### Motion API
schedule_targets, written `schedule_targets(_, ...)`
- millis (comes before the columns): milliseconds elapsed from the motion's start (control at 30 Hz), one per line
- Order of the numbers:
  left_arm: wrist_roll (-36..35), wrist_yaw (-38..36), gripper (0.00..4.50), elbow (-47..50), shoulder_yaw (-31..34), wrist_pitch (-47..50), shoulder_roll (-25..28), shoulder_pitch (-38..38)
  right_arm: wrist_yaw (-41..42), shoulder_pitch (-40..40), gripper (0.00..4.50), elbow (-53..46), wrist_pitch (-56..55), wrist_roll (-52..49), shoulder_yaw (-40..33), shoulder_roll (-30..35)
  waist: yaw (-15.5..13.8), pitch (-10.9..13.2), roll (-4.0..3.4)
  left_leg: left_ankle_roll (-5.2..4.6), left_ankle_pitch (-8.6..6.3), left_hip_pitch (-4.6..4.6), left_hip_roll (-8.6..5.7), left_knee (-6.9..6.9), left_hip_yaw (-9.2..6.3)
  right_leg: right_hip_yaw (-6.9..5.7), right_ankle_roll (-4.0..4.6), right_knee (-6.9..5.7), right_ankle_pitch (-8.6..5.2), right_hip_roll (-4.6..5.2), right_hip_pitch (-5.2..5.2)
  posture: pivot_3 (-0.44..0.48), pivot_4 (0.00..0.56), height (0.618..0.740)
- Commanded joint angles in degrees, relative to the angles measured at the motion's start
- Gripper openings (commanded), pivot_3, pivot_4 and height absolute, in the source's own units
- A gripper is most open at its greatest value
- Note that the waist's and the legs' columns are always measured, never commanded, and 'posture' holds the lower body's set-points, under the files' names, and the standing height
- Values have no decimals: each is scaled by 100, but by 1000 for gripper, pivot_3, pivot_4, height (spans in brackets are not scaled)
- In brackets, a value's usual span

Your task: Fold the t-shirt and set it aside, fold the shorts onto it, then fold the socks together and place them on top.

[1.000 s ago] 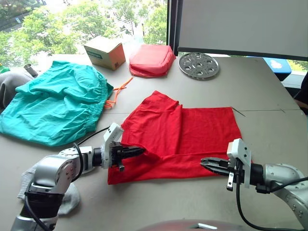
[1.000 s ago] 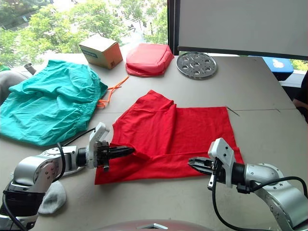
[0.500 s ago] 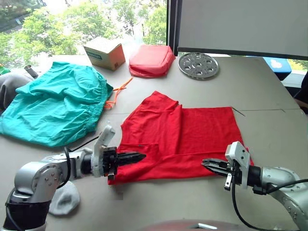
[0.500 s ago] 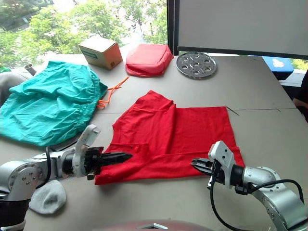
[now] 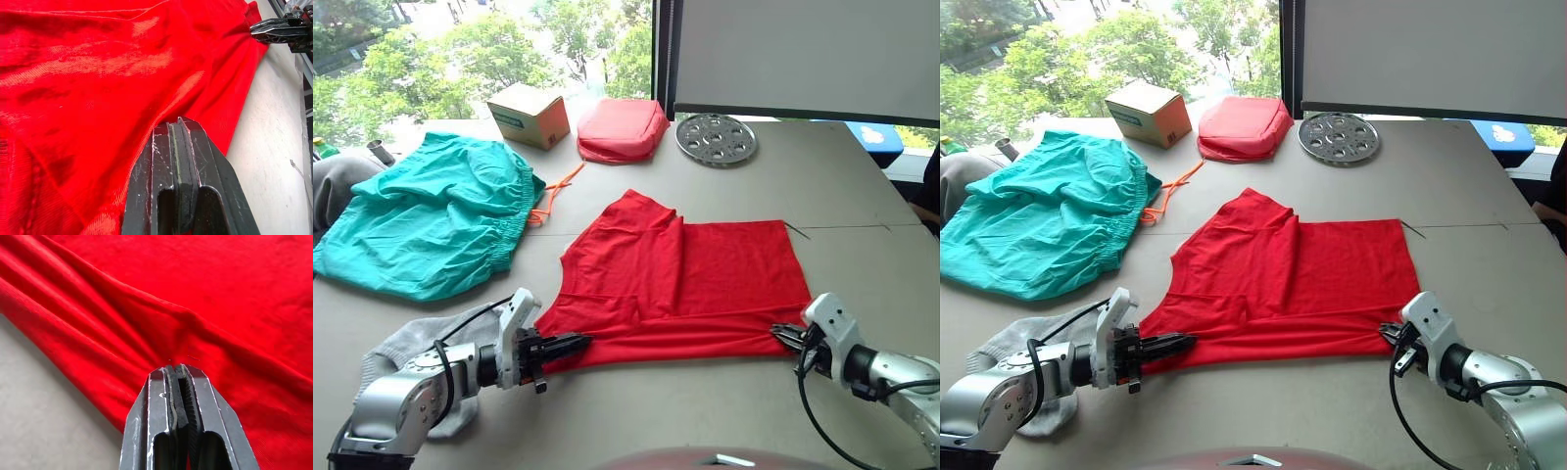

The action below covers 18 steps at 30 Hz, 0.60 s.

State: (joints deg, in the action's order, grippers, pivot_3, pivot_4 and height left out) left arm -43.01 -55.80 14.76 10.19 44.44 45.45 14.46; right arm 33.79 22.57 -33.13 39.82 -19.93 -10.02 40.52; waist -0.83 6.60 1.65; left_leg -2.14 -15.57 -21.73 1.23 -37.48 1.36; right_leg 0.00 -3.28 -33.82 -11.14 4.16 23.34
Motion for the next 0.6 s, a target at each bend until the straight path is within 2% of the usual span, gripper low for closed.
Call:
schedule_targets(33,227,228,42,-413,201,98,56,207,-354,282,0,371,125,344,-577,52,-3,-8,8,0,0,0,0,0,-1,0,0,0,0,0,0,0,150,739)
schedule_targets(100,116,166,42,-317,341,51,5,254,-281,379,0,361,-219,273,-817,-75,-6,-10,7,0,0,-2,1,3,-2,-1,0,1,0,-1,2,0,150,739)
schedule_targets(167,-323,44,42,-113,679,108,-81,209,52,416,0,99,-597,-130,-1048,-268,0,-1,-4,0,0,-3,2,5,-2,-1,1,1,0,-2,4,0,150,739)
schedule_targets(233,-870,-200,0,192,1078,262,-7,160,632,549,620,-248,-1174,-374,-1113,-241,1,17,-5,0,0,-10,4,6,-2,-1,0,0,0,-4,10,0,150,739)
schedule_targets(300,-1118,-385,0,411,1274,349,106,161,1048,688,1300,-412,-1515,-392,-1077,-103,3,33,-8,0,0,-14,6,4,-2,-1,-1,0,0,-5,14,0,150,739)
schedule_targets(333,-1219,-500,329,516,1378,432,239,182,1288,755,1879,-454,-1635,-365,-1061,50,2,33,-8,0,0,-15,6,4,-2,-1,-1,-1,0,-5,14,0,150,739)
schedule_targets(433,-668,-886,1434,824,1390,-124,625,353,1772,808,3304,-288,-2231,79,-949,532,0,36,-3,0,0,-14,4,4,0,-1,-1,2,-1,-3,13,0,150,739)
schedule_targets(500,-262,-995,2454,881,1347,-627,697,418,1940,803,4316,-154,-2531,277,-886,721,-6,38,-5,0,0,-14,2,4,3,0,0,3,-1,-3,13,0,150,739)
schedule_targets(533,29,-1065,2961,894,1293,-976,722,470,2008,785,4500,-97,-2609,302,-869,770,-11,40,-4,0,0,-14,2,4,2,0,0,3,-1,-3,13,0,150,739)
schedule_targets(567,613,-1329,3458,892,1188,-1790,751,711,2133,782,4500,-5,-2773,394,-820,861,-12,43,-3,1,0,-14,2,4,1,-1,0,3,-1,-4,13,0,150,739)
schedule_targets(600,1064,-1559,3458,863,1096,-2460,749,919,2222,777,4500,88,-2916,466,-778,915,-7,45,-4,1,0,-15,2,4,0,-1,1,4,-1,-5,14,0,150,739)
